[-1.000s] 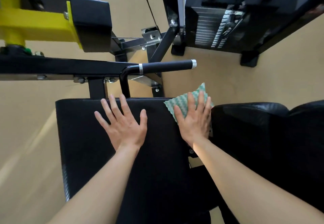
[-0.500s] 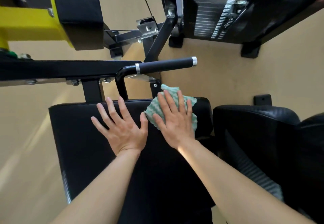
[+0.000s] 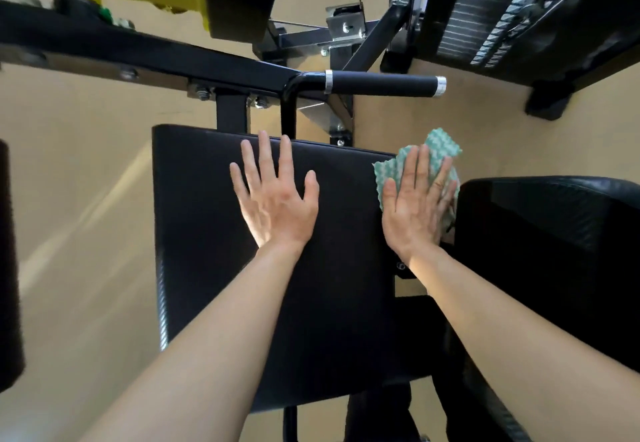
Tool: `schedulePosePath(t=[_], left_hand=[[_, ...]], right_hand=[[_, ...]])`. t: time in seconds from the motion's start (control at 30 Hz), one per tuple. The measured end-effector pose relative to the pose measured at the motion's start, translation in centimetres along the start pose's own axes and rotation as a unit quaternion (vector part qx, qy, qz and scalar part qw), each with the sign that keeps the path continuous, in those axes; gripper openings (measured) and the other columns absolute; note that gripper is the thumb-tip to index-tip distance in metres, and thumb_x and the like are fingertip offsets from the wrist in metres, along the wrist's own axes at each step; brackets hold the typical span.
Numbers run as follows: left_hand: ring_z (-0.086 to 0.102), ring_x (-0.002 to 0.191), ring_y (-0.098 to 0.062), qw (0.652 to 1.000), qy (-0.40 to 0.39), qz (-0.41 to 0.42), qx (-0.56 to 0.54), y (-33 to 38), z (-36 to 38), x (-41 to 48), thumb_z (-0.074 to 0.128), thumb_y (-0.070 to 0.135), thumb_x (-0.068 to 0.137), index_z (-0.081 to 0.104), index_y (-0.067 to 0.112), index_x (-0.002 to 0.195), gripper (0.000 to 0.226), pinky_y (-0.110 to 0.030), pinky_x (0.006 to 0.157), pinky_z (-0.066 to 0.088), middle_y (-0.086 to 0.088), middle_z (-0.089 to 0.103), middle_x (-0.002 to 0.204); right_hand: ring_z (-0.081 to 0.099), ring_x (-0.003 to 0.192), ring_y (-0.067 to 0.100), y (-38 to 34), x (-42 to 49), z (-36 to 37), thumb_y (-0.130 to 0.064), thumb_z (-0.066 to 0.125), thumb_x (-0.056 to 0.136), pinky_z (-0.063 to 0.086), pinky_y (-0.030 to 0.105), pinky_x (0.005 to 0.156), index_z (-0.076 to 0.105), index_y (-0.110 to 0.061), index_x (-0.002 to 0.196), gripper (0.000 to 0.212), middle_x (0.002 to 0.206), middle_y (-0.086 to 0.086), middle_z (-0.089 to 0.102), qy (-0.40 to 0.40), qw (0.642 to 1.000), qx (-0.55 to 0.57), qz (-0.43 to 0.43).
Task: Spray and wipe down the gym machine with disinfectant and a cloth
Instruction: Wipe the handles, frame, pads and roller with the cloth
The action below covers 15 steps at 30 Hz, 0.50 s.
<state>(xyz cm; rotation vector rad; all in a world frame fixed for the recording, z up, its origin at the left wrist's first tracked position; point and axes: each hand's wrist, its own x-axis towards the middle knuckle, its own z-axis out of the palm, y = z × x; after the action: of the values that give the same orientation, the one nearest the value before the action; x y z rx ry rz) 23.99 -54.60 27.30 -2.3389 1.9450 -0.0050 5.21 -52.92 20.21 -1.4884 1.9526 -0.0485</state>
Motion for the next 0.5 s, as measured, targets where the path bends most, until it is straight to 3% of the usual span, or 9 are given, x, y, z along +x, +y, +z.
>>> schedulePosePath(t=[0.13,0.23,0.37,0.5], left_hand=[[0.033,0.152,-0.031,0.995,0.039,-0.079,-0.048,-1.1,-1.9,-3.8,0.061,0.031,0.09,0.051,0.019,0.15,0.062,-0.051,0.121,0.031,-0.009,0.036,0.165],[0.027,0.153,-0.033,0.981,0.007,-0.186,-0.052,-2.7,-2.9,-8.4,0.07,0.04,0.085,0.046,0.024,0.153,0.074,-0.056,0.118,0.033,-0.006,0.029,0.168],[0.015,0.157,-0.036,0.977,-0.073,-0.198,-0.033,-4.5,-3.3,-12.4,0.075,0.06,0.079,0.036,0.037,0.158,0.09,-0.061,0.119,0.029,0.001,0.019,0.171],[0.011,0.158,-0.034,0.974,-0.096,-0.196,-0.054,-5.0,-3.6,-12.1,0.077,0.063,0.079,0.036,0.038,0.157,0.092,-0.062,0.119,0.032,0.003,0.019,0.171]], right_hand=[[-0.026,0.155,0.03,-3.0,-0.1,-0.2,-0.051,0.006,0.105,-0.018,0.051,0.125,-0.017,-0.023,0.161,0.067,0.171,-0.003,-0.02,-0.015,0.993,-0.039,-0.112],[-0.027,0.155,0.029,-6.2,0.0,-0.2,-0.05,0.012,0.108,-0.019,0.05,0.125,-0.017,-0.024,0.162,0.067,0.171,-0.003,-0.021,-0.033,0.971,-0.069,-0.226],[-0.019,0.157,0.031,-10.9,1.2,-0.1,-0.051,0.011,0.107,-0.014,0.051,0.126,-0.011,-0.024,0.163,0.066,0.173,-0.002,-0.013,-0.039,0.908,-0.133,-0.395],[-0.01,0.159,0.032,-14.7,2.9,-0.6,-0.053,0.015,0.107,-0.008,0.053,0.127,-0.002,-0.024,0.165,0.067,0.174,0.0,-0.004,-0.049,0.838,-0.163,-0.518]])
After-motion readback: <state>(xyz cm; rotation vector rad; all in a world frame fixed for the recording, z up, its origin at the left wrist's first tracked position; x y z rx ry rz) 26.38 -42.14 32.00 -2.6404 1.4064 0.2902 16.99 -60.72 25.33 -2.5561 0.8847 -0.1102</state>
